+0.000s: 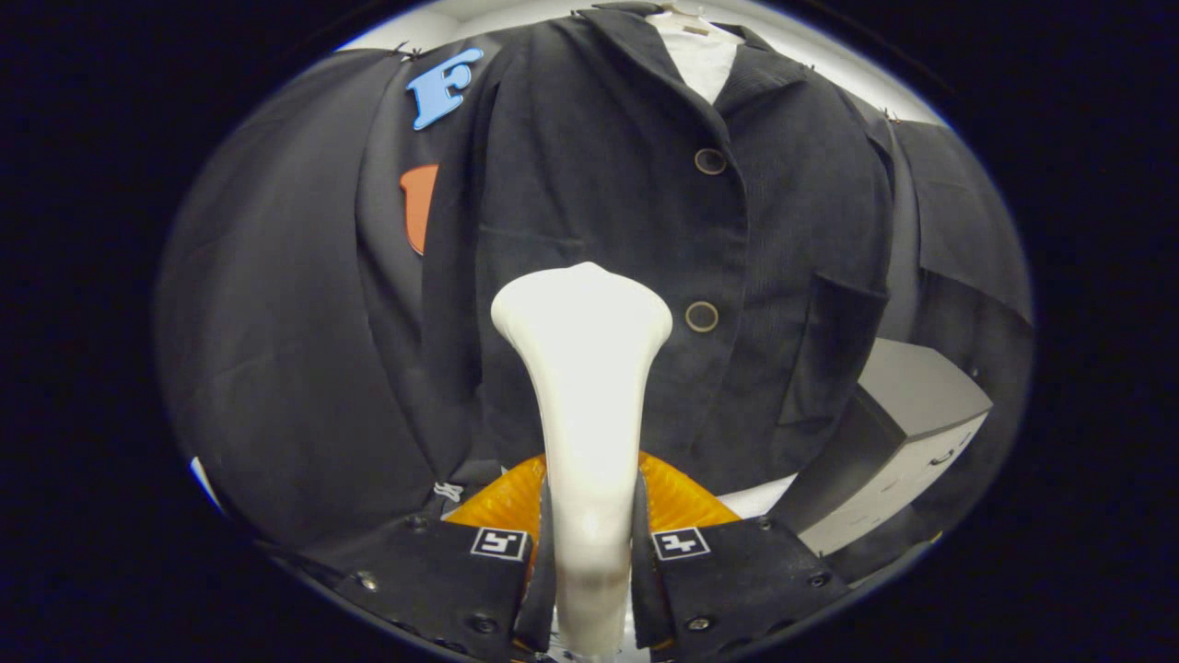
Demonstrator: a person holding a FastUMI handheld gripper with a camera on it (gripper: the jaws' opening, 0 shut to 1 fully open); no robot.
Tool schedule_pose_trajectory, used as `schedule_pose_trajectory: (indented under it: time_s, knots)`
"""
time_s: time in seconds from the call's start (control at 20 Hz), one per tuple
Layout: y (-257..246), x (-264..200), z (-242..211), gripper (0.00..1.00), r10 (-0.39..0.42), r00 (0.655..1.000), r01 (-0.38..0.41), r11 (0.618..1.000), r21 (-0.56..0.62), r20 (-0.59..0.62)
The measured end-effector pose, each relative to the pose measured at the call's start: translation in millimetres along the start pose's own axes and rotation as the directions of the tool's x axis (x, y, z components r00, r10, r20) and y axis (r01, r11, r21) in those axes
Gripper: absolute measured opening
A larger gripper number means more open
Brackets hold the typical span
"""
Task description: Iron the clothes twice with a garment steamer, once on the left side and once on the right side.
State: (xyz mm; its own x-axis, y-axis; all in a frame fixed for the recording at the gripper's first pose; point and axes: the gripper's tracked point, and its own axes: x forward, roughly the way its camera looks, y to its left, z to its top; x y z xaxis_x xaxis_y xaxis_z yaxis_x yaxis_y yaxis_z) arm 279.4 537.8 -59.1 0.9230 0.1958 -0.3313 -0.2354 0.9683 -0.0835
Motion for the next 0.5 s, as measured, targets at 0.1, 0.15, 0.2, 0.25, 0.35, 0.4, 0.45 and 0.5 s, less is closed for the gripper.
schedule_pose_trajectory:
  time_s: [0.1,0.15,0.2,0.25,0.35,0.4,0.45,0.5]
  knots:
    - [4,6,-18,0.36,0.001,1.0,-0.001,1.0,0.004,-0.028]
    - [2,4,-28,0.36,0.001,0.999,-0.001,1.0,0.006,-0.04]
    - [1,7,-36,0.36,0.002,0.999,-0.002,1.0,0.005,-0.051]
    - [1,9,-44,0.36,0.004,0.998,-0.004,1.0,0.006,-0.062]
    - [-1,15,-57,0.36,0.007,0.997,-0.007,1.0,0.003,-0.079]
    - [-2,17,-63,0.36,0.008,0.996,-0.009,1.0,-0.001,-0.087]
    - [-1,19,-72,0.36,0.011,0.995,-0.012,1.0,-0.007,-0.102]
    - [-1,21,-81,0.36,0.014,0.993,-0.014,1.0,-0.006,-0.116]
